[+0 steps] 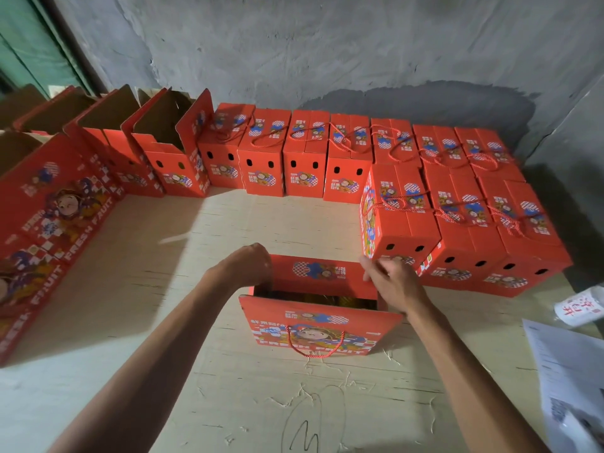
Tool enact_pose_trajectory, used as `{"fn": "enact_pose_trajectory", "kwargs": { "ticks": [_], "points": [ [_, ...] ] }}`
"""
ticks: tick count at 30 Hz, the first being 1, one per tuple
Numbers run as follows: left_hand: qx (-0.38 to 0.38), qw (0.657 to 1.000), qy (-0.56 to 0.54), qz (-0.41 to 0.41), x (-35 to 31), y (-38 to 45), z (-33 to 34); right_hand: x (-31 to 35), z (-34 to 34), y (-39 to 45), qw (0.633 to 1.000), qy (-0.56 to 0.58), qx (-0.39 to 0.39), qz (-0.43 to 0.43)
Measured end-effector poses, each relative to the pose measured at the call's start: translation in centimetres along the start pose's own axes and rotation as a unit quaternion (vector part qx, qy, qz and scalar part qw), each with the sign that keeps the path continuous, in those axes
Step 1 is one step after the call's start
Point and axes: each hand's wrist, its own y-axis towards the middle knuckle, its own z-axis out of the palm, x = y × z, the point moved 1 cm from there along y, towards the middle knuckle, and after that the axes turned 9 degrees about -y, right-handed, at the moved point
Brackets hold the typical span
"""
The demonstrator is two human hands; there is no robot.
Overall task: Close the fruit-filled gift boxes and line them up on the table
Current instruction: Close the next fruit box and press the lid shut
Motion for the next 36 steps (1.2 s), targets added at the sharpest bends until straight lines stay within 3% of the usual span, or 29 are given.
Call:
{"fn": "enact_pose_trajectory", "kwargs": {
  "ticks": [2,5,9,14,17,20,23,24,25,28,33,36],
  "points": [
    [-0.008,1.000,-0.014,0.005,0.4,0.2,0.3,-0.2,-0.2,-0.2,1.000,0.017,0.017,0.008],
    [-0.005,0.986,-0.142,0.082,1.3,0.3,1.6,-0.4,0.0,-1.3,0.998,0.039,0.056,-0.011],
    [0.043,0.927,-0.330,0.173,2.1,-0.6,4.0,-1.7,1.4,-2.2,0.995,0.062,0.021,-0.070],
    [-0.004,0.883,-0.427,0.195,3.6,-0.6,4.3,-3.1,1.9,-1.8,0.985,0.042,0.003,-0.165],
    [-0.036,0.884,-0.414,0.212,3.7,-1.2,4.8,-3.6,2.2,-1.3,0.987,-0.020,0.009,-0.162],
    [-0.056,0.894,-0.392,0.208,3.6,-1.5,5.0,-3.5,2.1,-1.2,0.992,-0.002,0.044,-0.116],
    [-0.132,0.920,-0.183,0.320,3.4,-1.9,4.7,-3.1,1.8,-1.5,0.989,0.076,0.111,-0.059],
    [-0.162,0.904,-0.089,0.386,3.9,-1.3,5.2,-2.9,1.7,-1.4,0.987,0.090,0.124,-0.047],
    [-0.133,0.911,-0.062,0.384,4.3,-0.8,5.4,-2.8,1.7,-1.4,0.986,0.088,0.133,-0.043],
    [-0.056,0.949,-0.127,0.284,5.5,1.4,5.9,-2.2,1.5,-0.9,0.984,0.046,0.165,-0.053],
    [-0.031,0.954,-0.028,0.296,6.4,3.6,6.2,-2.0,1.7,0.5,0.973,-0.110,0.183,-0.083],
    [-0.057,0.943,-0.082,0.317,6.3,2.9,6.4,-2.5,1.6,0.0,0.979,-0.089,0.158,-0.092]
  ]
}}
